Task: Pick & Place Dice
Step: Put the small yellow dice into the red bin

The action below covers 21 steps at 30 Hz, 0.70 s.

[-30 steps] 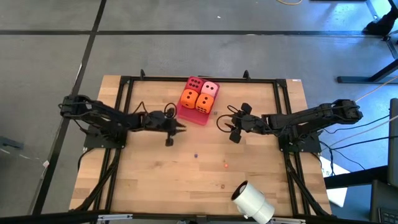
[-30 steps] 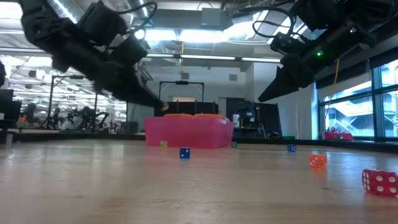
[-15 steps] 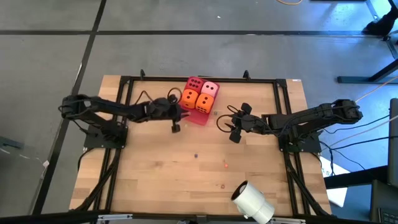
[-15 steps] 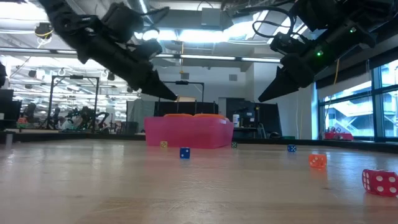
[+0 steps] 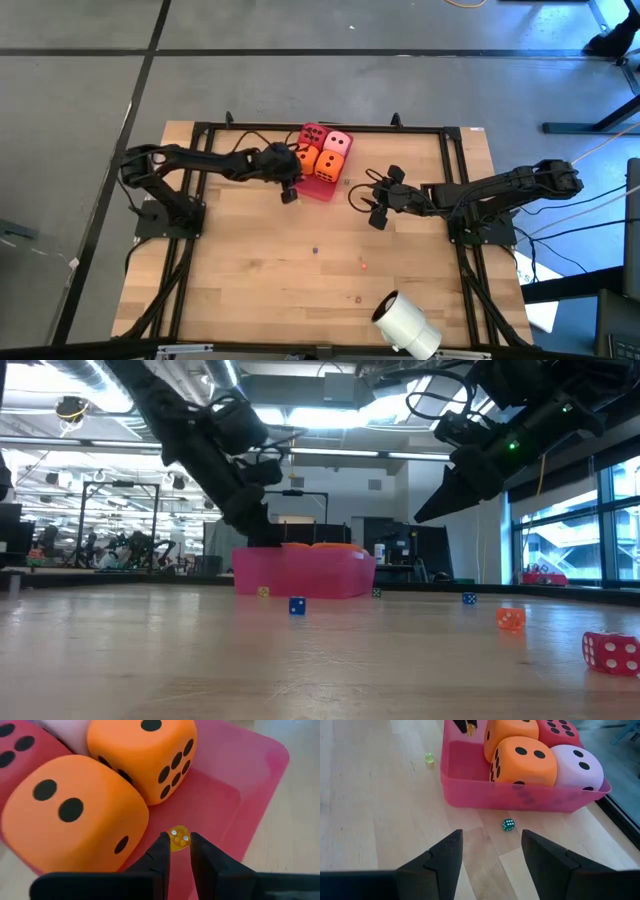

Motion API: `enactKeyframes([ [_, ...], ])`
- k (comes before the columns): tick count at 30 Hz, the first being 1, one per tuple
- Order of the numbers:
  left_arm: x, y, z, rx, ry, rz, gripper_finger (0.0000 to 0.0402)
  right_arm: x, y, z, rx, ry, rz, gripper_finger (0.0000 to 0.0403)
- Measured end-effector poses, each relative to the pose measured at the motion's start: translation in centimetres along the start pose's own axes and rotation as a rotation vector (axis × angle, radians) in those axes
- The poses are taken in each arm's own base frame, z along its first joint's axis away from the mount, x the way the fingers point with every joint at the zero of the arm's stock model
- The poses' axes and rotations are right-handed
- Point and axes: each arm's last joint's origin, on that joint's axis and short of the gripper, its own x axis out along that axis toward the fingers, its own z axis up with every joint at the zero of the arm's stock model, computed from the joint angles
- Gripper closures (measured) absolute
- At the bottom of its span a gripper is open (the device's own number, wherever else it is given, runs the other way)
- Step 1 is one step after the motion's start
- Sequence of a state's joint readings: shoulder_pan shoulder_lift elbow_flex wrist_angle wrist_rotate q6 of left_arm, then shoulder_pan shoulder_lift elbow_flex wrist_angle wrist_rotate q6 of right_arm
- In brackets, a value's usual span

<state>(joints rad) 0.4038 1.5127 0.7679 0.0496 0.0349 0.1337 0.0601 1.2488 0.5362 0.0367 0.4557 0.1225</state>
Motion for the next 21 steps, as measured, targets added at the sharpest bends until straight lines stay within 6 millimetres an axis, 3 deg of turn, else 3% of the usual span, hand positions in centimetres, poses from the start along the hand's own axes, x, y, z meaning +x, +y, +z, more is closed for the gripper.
enactKeyframes([
  [8, 1.4, 0.0, -0.4, 0.029, 0.042, -0.009, 0.0339, 0.0, 0.0, 0.0, 0.000, -0.001, 0.000, 0.0199],
  [21, 1.3, 0.0, -0.6, 0.043, 0.058, 0.010, 0.0272, 0.0, 0.0, 0.0, 0.000, -0.001, 0.000, 0.0199],
])
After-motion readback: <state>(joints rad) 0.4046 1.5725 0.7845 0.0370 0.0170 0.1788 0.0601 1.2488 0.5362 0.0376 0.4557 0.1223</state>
